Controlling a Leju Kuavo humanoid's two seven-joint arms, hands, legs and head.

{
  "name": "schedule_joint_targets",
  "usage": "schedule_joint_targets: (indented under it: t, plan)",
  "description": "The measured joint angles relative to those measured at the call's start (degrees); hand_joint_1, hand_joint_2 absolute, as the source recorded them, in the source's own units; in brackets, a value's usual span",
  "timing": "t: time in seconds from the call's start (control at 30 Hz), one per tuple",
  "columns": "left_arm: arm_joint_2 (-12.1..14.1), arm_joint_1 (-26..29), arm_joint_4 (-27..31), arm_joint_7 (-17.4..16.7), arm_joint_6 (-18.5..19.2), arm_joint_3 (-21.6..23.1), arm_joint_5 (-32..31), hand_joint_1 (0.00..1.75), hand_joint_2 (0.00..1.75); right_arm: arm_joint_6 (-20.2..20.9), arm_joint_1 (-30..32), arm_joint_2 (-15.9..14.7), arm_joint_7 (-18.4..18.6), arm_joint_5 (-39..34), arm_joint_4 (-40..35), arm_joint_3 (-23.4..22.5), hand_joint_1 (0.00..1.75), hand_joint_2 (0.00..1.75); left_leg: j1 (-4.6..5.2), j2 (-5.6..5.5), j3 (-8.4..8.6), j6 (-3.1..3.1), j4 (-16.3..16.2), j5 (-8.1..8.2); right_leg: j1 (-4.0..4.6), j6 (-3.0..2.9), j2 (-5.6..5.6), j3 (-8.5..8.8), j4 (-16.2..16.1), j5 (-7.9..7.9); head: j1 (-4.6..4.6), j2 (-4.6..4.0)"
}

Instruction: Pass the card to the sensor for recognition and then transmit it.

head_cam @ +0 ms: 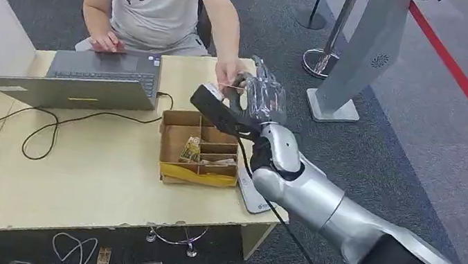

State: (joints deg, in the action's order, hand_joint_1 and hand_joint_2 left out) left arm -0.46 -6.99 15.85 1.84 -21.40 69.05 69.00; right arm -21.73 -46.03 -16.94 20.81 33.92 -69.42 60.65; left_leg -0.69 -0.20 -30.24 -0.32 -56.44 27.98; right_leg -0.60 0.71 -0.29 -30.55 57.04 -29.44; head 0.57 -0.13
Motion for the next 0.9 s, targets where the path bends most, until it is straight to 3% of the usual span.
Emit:
schedule_joint_targets:
  t: [0.1,0.47,0.9]
  plan:
    - [0.00,0.01,-0.02,0.00,0.00,0.04,0.00,0.00,0.00,-1.51,0.00,0.00,0.65,1.14,0.37,0.59,0.00,1.75,0.00,0.01,0.00,0.00,0.00,0.00,0.00,0.00,0.00,-0.01,0.00,0.00,0.00,0.00]
    - [0.00,0.01,0.00,0.15,-0.02,0.44,0.37,0.00,0.00,-1.24,0.03,-0.02,1.09,1.90,1.11,2.12,0.00,1.75,0.00,0.01,0.01,0.00,0.00,0.00,0.00,0.00,0.04,-0.03,0.00,0.00,0.00,0.00]
    - [0.00,1.05,-0.02,1.29,-0.20,0.44,3.17,0.00,0.00,4.09,2.13,-1.77,3.58,5.03,-5.80,2.45,0.00,1.75,0.00,0.03,0.01,0.00,-0.01,0.00,0.00,0.00,0.10,-0.07,-0.01,0.00,0.00,0.00]
